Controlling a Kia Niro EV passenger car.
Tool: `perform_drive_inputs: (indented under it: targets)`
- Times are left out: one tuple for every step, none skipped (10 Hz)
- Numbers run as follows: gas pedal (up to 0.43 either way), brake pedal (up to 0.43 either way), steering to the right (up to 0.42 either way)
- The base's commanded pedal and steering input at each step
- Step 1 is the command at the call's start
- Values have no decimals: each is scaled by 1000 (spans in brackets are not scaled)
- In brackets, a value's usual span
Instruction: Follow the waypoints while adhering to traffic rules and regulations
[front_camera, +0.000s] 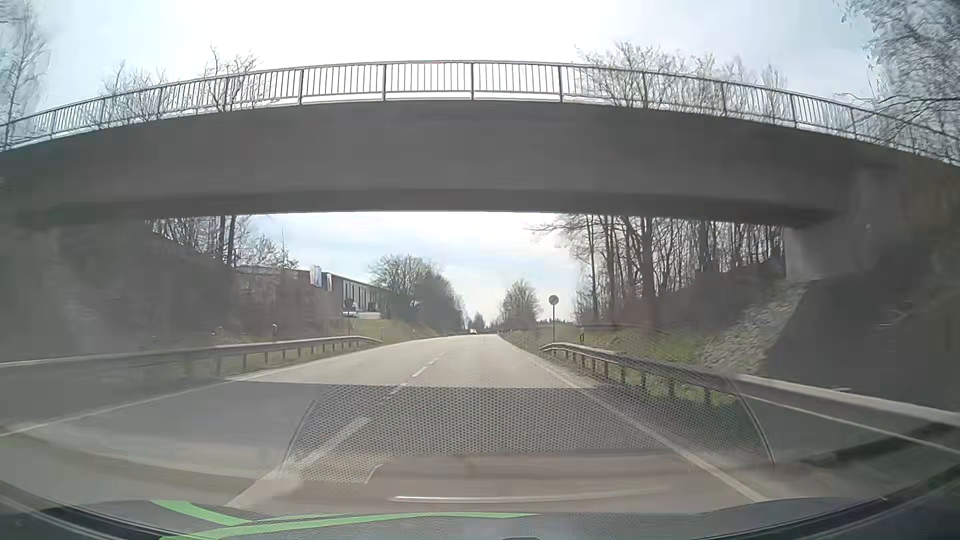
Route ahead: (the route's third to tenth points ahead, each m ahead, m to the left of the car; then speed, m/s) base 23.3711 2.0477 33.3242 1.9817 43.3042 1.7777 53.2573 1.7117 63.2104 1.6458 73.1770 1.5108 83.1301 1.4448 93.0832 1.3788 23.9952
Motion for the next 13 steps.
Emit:
perform_drive_inputs:
  targets:
    - [268,0,3]
    - [268,0,3]
    - [268,0,3]
    - [268,0,2]
    - [268,0,2]
    - [268,0,2]
    - [268,0,2]
    - [268,0,2]
    - [268,0,2]
    - [268,0,2]
    - [268,0,2]
    - [268,0,2]
    - [268,0,2]
